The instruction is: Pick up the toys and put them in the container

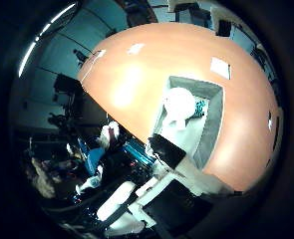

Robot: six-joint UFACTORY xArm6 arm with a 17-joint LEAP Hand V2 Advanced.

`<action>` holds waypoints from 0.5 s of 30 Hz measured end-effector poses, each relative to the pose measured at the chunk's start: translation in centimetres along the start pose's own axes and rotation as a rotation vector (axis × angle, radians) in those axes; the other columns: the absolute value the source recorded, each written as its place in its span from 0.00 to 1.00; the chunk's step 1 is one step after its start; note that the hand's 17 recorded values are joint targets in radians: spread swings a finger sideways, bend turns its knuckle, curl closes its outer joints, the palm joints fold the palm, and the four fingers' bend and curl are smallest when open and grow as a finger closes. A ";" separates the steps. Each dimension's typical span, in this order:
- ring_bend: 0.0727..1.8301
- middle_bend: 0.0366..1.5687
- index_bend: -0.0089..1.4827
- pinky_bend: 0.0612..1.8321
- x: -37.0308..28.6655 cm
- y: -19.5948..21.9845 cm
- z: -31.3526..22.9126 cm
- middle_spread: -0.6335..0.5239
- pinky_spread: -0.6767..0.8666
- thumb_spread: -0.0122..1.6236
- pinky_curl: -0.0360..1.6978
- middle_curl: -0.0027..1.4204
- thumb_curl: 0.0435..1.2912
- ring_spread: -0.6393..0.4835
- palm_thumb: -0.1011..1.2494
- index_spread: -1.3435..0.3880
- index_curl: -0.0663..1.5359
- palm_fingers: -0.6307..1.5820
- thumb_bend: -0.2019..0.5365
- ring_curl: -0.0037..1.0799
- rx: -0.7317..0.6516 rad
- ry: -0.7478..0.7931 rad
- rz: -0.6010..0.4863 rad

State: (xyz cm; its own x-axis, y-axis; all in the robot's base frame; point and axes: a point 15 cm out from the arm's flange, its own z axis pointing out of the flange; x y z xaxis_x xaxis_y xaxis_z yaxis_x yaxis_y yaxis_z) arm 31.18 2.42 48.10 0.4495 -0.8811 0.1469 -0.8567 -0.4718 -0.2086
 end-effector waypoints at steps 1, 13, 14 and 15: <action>0.33 0.26 0.12 0.31 0.0 0.0 0.0 0.44 0.74 0.61 0.35 0.31 0.21 0.49 0.48 0.54 0.25 0.40 0.24 0.30 0.000 0.000 0.000; 0.32 0.25 0.12 0.32 0.0 0.0 0.1 0.44 0.74 0.61 0.30 0.28 0.20 0.50 0.47 0.54 0.23 0.41 0.24 0.27 -0.001 -0.001 0.000; 0.32 0.25 0.12 0.32 0.0 0.0 0.1 0.44 0.74 0.61 0.29 0.28 0.20 0.51 0.47 0.54 0.23 0.41 0.24 0.26 -0.001 -0.001 0.000; 0.32 0.25 0.12 0.32 0.0 0.0 0.1 0.44 0.74 0.61 0.29 0.28 0.20 0.51 0.47 0.55 0.23 0.41 0.24 0.26 -0.001 -0.001 0.000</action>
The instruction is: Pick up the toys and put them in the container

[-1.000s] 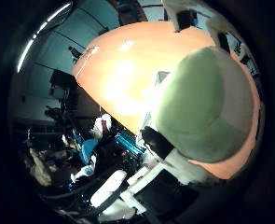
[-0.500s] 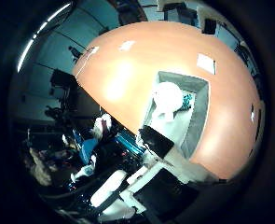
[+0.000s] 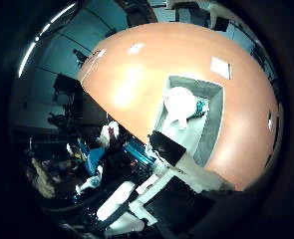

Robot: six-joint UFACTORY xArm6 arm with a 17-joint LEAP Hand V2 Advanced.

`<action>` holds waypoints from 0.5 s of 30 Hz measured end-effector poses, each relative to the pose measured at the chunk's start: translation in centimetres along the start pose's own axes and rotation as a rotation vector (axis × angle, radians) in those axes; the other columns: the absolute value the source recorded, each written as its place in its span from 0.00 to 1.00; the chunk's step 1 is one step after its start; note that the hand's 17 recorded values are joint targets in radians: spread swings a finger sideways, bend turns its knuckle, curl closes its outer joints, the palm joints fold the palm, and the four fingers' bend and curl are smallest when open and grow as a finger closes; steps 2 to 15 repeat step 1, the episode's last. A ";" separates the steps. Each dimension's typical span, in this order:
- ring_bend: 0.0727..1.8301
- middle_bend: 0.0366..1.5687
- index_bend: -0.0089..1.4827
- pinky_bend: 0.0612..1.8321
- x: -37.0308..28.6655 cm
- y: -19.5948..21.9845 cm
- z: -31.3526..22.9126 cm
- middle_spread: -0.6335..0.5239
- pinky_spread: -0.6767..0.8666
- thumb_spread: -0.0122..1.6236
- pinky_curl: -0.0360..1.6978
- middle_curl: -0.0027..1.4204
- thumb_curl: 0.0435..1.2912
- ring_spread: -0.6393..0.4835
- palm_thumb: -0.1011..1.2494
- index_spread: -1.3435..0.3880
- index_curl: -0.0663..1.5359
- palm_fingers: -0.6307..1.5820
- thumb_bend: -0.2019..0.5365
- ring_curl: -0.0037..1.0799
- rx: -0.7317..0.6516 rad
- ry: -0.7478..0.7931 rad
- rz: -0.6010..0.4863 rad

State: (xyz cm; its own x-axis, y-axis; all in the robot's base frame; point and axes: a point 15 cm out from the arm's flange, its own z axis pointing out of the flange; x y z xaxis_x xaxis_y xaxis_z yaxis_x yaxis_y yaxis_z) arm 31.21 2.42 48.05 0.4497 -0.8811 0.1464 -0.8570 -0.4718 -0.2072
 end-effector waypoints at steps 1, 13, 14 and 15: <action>0.32 0.25 0.12 0.32 0.0 0.0 0.0 0.44 0.74 0.61 0.29 0.28 0.20 0.51 0.47 0.55 0.23 0.41 0.24 0.26 0.000 0.000 0.000; 0.32 0.25 0.12 0.32 0.0 0.0 0.0 0.44 0.74 0.61 0.29 0.28 0.20 0.51 0.47 0.55 0.23 0.41 0.24 0.26 0.000 0.000 0.000; 0.32 0.25 0.12 0.32 0.0 0.0 0.0 0.44 0.74 0.61 0.29 0.28 0.20 0.51 0.47 0.55 0.23 0.41 0.24 0.26 0.000 0.000 0.000; 0.32 0.25 0.12 0.32 0.0 0.0 0.0 0.44 0.74 0.61 0.29 0.28 0.20 0.51 0.47 0.55 0.23 0.41 0.24 0.26 0.000 0.000 0.000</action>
